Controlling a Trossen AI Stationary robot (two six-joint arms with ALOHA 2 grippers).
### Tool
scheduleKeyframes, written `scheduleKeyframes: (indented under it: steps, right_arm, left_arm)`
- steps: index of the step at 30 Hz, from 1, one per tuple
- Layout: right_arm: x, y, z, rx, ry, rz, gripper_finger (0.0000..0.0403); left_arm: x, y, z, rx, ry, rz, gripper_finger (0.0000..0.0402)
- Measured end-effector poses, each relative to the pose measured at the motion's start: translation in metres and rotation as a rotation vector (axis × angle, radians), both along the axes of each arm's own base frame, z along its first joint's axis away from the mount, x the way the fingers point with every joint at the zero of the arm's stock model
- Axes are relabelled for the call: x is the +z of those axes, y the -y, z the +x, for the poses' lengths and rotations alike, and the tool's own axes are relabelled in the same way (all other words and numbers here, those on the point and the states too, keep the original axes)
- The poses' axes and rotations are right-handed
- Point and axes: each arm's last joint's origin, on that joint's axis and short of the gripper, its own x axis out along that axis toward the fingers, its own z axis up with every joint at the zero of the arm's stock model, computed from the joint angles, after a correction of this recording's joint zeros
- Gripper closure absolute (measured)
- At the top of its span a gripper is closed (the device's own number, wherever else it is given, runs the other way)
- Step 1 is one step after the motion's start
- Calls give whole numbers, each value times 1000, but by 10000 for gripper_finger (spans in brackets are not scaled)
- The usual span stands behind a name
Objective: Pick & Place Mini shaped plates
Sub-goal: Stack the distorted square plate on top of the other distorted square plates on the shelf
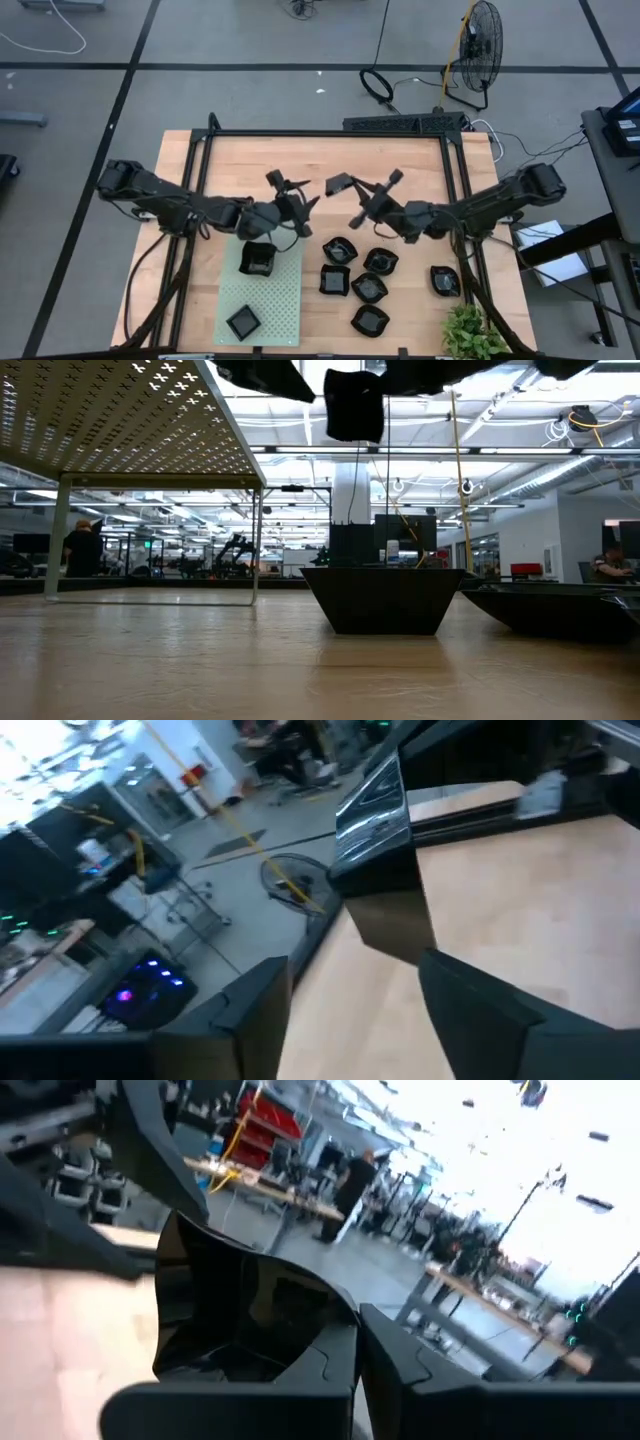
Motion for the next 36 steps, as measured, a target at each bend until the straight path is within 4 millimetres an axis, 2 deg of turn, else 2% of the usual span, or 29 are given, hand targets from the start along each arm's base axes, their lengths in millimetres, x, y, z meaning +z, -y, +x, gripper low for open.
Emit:
scheduleKeyframes:
  steps: [6,15,20,25,30,36]
  right_arm:
    - [0,13,12,75,66,-73,403]
    - [0,21,16,144,104,-80,403]
    - [1,17,16,186,121,-84,403]
    - [1,11,16,253,120,-92,394]
    - [-2,1,16,316,96,-100,346]
    - [-1,-22,11,364,97,-90,249]
  left_arm:
    - [3,-8,3,7,53,-41,162]
    - [4,-10,3,26,68,-41,190]
    - [4,-15,4,49,76,-48,233]
    - [4,-18,4,68,91,-58,307]
    - [7,-19,4,71,108,-49,387]
    - [11,-13,0,44,75,-1,385]
